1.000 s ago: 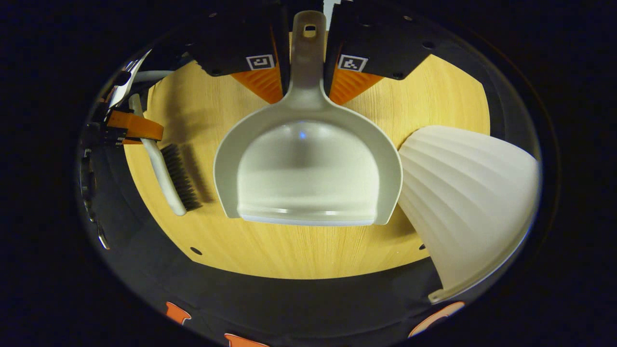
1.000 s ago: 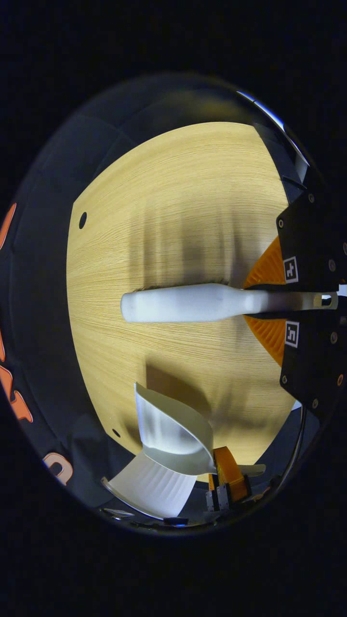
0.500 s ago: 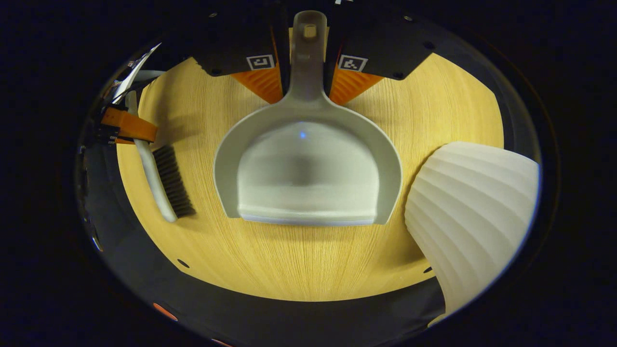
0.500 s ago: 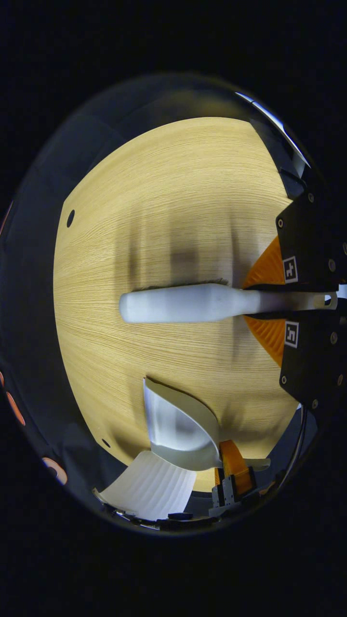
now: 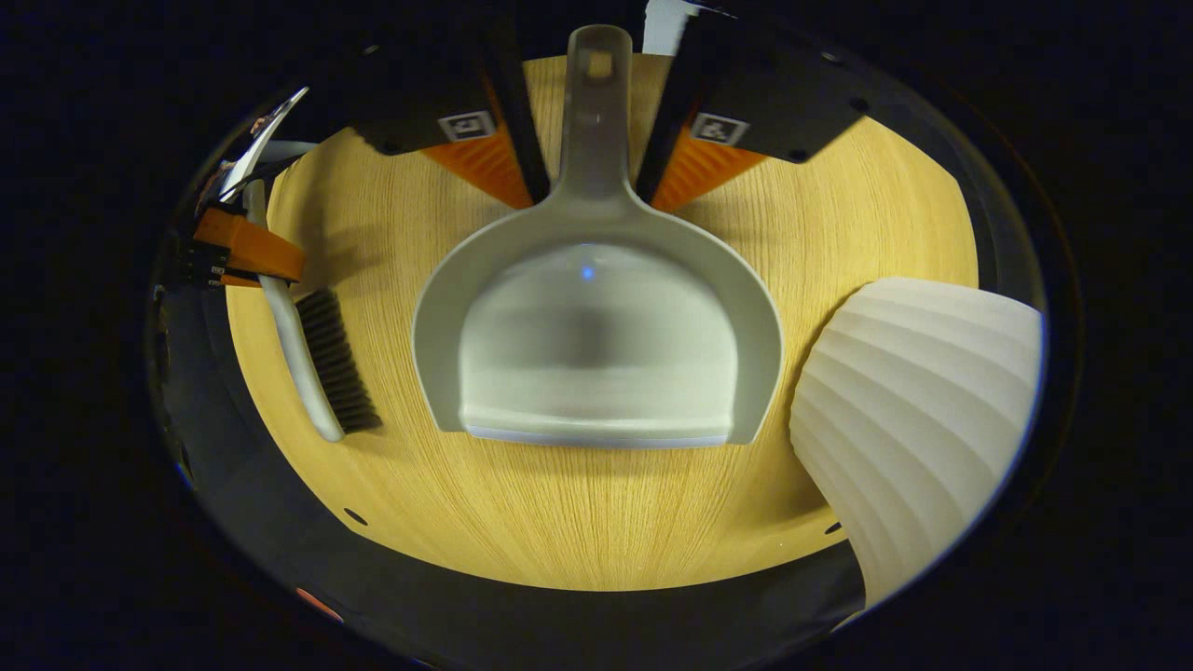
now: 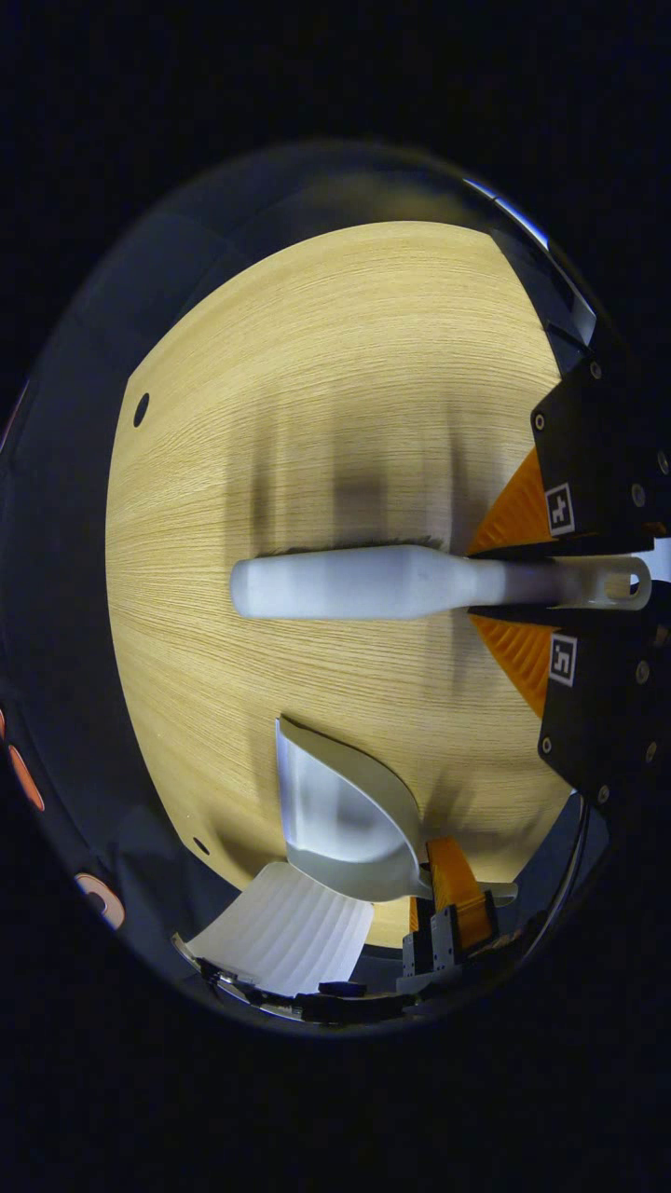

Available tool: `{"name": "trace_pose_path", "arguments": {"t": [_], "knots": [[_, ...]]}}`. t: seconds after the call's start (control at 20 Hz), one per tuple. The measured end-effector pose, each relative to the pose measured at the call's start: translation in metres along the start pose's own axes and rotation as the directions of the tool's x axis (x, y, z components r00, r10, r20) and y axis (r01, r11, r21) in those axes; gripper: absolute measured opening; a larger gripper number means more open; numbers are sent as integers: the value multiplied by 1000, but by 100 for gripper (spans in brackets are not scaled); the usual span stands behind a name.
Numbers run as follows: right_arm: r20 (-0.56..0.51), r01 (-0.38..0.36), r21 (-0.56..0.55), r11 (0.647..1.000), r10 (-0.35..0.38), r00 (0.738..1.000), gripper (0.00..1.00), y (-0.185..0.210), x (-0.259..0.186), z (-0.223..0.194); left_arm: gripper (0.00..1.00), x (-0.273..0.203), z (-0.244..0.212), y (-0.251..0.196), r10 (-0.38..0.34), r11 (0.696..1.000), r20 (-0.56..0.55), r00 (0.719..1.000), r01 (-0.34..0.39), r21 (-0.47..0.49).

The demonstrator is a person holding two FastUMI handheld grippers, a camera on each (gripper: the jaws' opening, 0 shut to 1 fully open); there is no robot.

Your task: Pick up the small broom and dustpan from the desktop, sweep the trash into the dustpan with the broom, and then empty the trash into the garbage bin.

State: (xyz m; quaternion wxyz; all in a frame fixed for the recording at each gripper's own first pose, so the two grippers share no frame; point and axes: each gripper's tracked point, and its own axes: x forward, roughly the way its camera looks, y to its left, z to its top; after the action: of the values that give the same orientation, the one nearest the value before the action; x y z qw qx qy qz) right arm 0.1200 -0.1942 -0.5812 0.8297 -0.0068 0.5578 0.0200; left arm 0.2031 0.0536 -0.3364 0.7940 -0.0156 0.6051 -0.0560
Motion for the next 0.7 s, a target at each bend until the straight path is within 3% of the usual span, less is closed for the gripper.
{"name": "trace_pose_path", "arguments": {"t": [0.05, 0.1, 0.15, 0.25, 0.3, 0.35, 0.55, 0.7], "knots": [[10, 1, -3, 1000, -1, 1000, 28, -1, -1, 0, 87, -5, -1, 4, 1, 1000, -3, 1000, -1, 0], [18, 3, -5, 1000, -3, 1000, 31, -3, -1, 2, 96, -6, -3, 7, 2, 1000, -4, 1000, -2, -2], [26, 8, -5, 1000, -8, 1000, 42, -4, -2, 3, 97, -9, -5, 10, 4, 1000, -2, 1000, -4, -8], [59, 8, 7, 1000, -8, 998, 74, -4, -6, 8, 97, -20, -6, 13, 8, 1000, 26, 1000, -8, -10], [77, 0, 16, 1000, -1, 997, 81, -2, -11, 11, 97, -28, -4, 13, 7, 1000, 46, 999, -6, -13], [106, -8, 24, 1000, 6, 994, 95, 0, -17, 16, 98, -42, -2, 13, 2, 1000, 76, 997, -1, -16], [283, -35, 41, 999, 22, 959, 97, 2, -71, 54, 98, -130, 32, 16, -17, 999, 273, 962, 24, -23], [466, -63, 35, 997, 39, 884, 96, 11, -130, 95, 97, -197, 62, 7, -22, 1000, 468, 884, 23, 4]]}}
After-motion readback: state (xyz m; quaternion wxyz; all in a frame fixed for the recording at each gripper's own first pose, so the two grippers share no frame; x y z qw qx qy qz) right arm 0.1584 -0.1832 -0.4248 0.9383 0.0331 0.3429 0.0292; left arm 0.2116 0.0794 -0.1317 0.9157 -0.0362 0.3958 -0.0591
